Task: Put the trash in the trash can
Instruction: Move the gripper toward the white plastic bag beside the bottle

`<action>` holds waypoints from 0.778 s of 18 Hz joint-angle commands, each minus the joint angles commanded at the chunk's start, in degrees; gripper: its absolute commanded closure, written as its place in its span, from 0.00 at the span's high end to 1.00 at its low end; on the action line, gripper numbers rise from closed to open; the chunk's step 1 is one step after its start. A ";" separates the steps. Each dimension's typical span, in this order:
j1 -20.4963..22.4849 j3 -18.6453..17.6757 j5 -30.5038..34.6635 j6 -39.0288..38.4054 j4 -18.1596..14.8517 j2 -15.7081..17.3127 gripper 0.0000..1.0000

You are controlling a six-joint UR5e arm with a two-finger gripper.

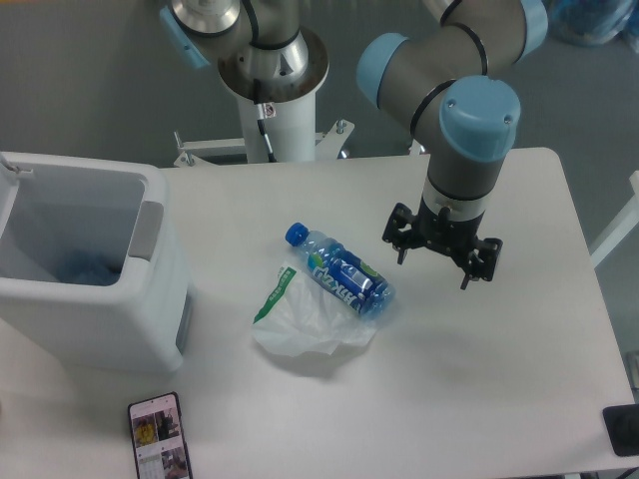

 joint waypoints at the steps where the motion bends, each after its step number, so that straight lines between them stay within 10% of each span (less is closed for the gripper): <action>1: 0.00 -0.09 0.00 0.00 0.00 0.00 1.00; 9: -0.18 -0.96 -0.44 -0.61 0.62 -0.26 1.00; 14: -0.79 -5.44 -2.90 -6.93 8.33 -1.31 1.00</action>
